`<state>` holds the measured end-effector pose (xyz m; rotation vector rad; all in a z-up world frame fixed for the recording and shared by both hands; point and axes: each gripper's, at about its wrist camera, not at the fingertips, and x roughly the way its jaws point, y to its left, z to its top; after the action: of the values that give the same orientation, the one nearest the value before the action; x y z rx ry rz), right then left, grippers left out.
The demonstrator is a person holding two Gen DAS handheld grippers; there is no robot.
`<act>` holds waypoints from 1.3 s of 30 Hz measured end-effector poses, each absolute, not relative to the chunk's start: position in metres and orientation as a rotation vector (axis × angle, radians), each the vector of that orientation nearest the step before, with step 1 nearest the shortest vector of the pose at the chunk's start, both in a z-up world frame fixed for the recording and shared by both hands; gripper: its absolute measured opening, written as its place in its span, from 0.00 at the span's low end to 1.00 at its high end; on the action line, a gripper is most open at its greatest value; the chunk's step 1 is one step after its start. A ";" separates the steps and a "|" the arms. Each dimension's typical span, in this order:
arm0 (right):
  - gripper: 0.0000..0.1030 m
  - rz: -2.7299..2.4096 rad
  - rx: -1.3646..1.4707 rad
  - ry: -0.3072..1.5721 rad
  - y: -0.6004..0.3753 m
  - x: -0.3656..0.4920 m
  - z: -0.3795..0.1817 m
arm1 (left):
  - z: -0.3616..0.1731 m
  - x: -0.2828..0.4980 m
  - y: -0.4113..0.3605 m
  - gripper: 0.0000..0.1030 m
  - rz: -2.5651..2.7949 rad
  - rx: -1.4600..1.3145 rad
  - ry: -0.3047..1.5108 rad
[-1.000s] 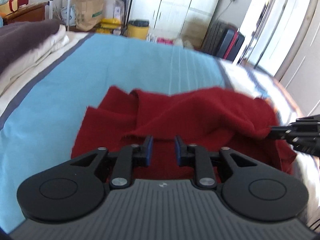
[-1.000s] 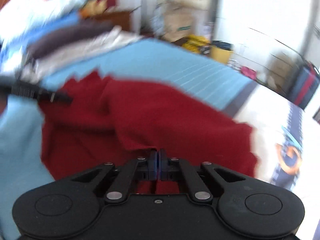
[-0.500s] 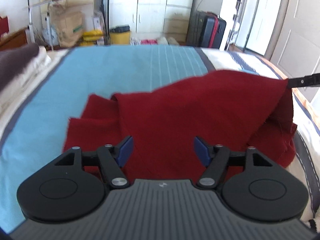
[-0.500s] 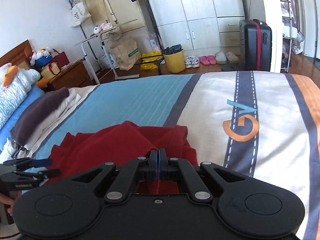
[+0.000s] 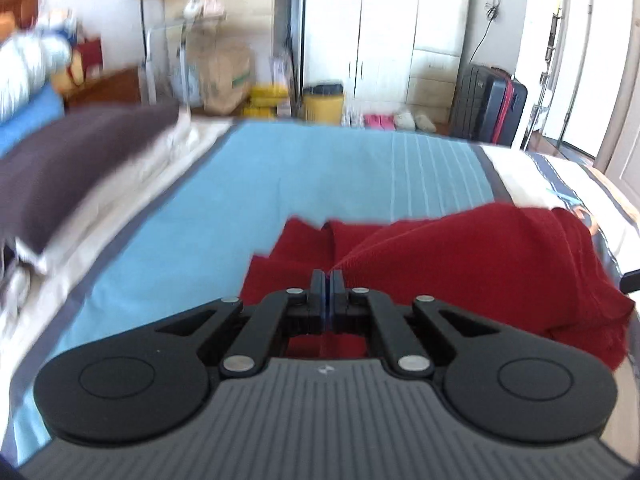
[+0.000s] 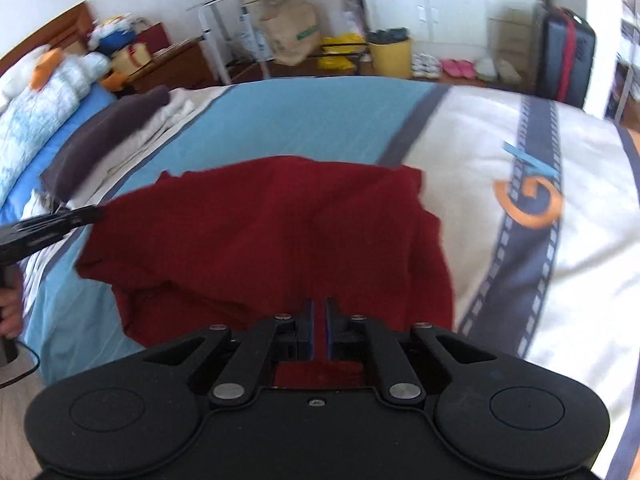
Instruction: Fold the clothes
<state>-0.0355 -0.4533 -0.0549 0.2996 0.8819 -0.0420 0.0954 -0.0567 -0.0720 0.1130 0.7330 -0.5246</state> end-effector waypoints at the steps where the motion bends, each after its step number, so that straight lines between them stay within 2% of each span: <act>1: 0.16 -0.054 0.312 0.888 -0.457 -0.038 -0.056 | -0.078 0.098 -0.055 0.01 -0.521 0.114 0.784; 2: 0.25 -0.076 0.317 0.893 -0.461 -0.039 -0.057 | -0.085 0.101 -0.054 0.01 -0.519 0.106 0.830; 4: 0.38 -0.135 0.354 0.897 -0.470 -0.039 -0.060 | -0.098 0.110 -0.054 0.02 -0.520 0.079 0.915; 6: 0.41 -0.149 0.420 0.901 -0.476 -0.039 -0.066 | -0.106 0.120 -0.052 0.03 -0.538 -0.004 0.981; 7: 0.46 -0.140 0.449 0.911 -0.476 -0.038 -0.069 | -0.109 0.123 -0.050 0.05 -0.544 -0.054 1.006; 8: 0.57 -0.131 0.468 0.928 -0.476 -0.036 -0.074 | -0.111 0.127 -0.049 0.09 -0.546 -0.094 1.022; 10: 0.65 -0.142 0.471 0.965 -0.473 -0.031 -0.083 | -0.114 0.132 -0.051 0.11 -0.548 -0.128 1.041; 12: 0.65 -0.169 0.446 1.005 -0.466 -0.022 -0.093 | -0.116 0.134 -0.049 0.12 -0.549 -0.153 1.054; 13: 0.60 -0.164 0.400 1.011 -0.461 -0.017 -0.095 | -0.117 0.134 -0.046 0.12 -0.551 -0.175 1.060; 14: 0.18 -0.148 0.306 0.978 -0.454 -0.014 -0.093 | -0.117 0.136 -0.043 0.12 -0.554 -0.196 1.065; 15: 0.07 -0.133 0.205 0.929 -0.447 -0.011 -0.087 | -0.115 0.138 -0.042 0.12 -0.558 -0.203 1.063; 16: 0.05 -0.132 0.139 0.901 -0.444 -0.008 -0.082 | -0.113 0.137 -0.042 0.12 -0.562 -0.196 1.054; 20: 0.05 -0.152 0.271 0.837 -0.457 -0.026 -0.057 | -0.109 0.130 -0.046 0.12 -0.537 -0.083 1.019; 24: 0.05 -0.181 0.329 0.790 -0.466 -0.070 -0.039 | -0.108 0.134 -0.043 0.12 -0.568 -0.154 1.043; 31: 0.05 -0.288 0.325 0.990 -0.491 -0.072 -0.067 | -0.109 0.143 -0.038 0.12 -0.527 -0.181 1.062; 32: 0.11 -0.306 0.344 0.988 -0.495 -0.071 -0.069 | -0.105 0.145 -0.034 0.12 -0.536 -0.208 1.050; 34: 0.13 -0.320 0.396 0.918 -0.505 -0.071 -0.061 | -0.093 0.147 -0.026 0.12 -0.570 -0.284 1.012; 36: 0.26 -0.299 0.487 0.812 -0.515 -0.071 -0.049 | -0.085 0.160 -0.028 0.21 -0.608 -0.334 0.992; 37: 0.33 -0.273 0.533 0.767 -0.518 -0.068 -0.046 | -0.082 0.170 -0.033 0.21 -0.617 -0.343 0.993; 39: 0.35 -0.215 0.601 0.704 -0.522 -0.057 -0.043 | -0.081 0.191 -0.052 0.21 -0.645 -0.299 1.014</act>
<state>-0.0567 -0.5220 -0.0428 0.6010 0.7041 -0.2146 0.1907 -0.0524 -0.0813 -0.2992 1.0139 -0.6448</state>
